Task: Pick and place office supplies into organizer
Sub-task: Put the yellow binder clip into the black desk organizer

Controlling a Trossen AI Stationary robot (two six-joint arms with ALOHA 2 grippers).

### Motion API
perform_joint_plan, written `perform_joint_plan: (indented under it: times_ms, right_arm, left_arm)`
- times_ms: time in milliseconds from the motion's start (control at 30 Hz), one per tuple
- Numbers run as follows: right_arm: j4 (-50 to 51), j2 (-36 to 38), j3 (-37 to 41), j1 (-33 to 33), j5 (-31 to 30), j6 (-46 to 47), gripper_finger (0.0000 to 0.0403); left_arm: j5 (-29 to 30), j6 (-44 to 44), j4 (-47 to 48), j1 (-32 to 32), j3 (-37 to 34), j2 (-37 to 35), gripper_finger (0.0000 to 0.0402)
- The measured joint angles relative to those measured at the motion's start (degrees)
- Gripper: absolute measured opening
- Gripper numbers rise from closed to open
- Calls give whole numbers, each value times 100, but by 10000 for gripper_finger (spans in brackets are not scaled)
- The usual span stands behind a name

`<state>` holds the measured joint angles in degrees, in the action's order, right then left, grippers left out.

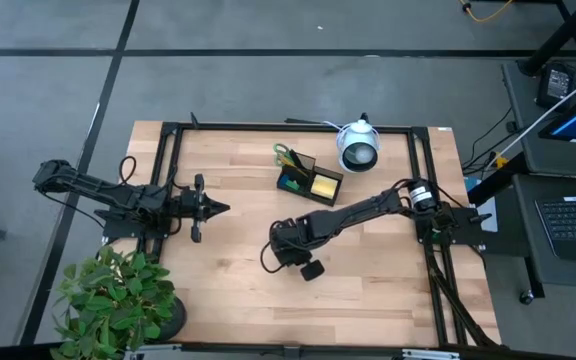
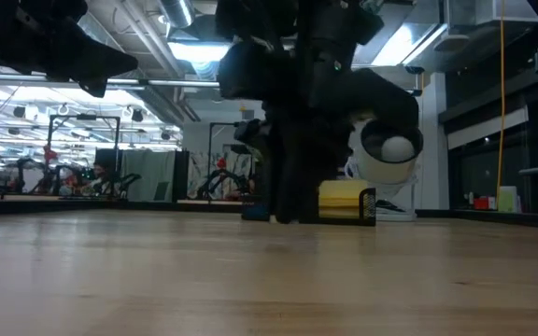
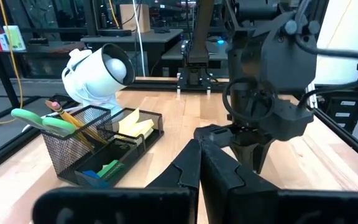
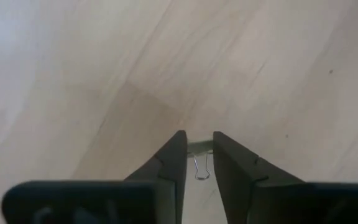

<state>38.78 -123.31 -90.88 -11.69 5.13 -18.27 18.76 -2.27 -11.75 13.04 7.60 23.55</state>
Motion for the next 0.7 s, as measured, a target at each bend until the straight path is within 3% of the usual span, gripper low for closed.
perform_joint_plan:
  times_ms: [200,500,700]
  right_arm:
    - [390,17,-423,113,-85,-1,77]
    - [858,369,-576,448,-1284,-38,73]
    - [897,566,-576,794,-1699,-181,72]
  left_arm:
    - [0,-5,0,0,0,0,1]
    - [0,-3,48,0,0,0,1]
    - [-31,-47,149,0,0,0,1]
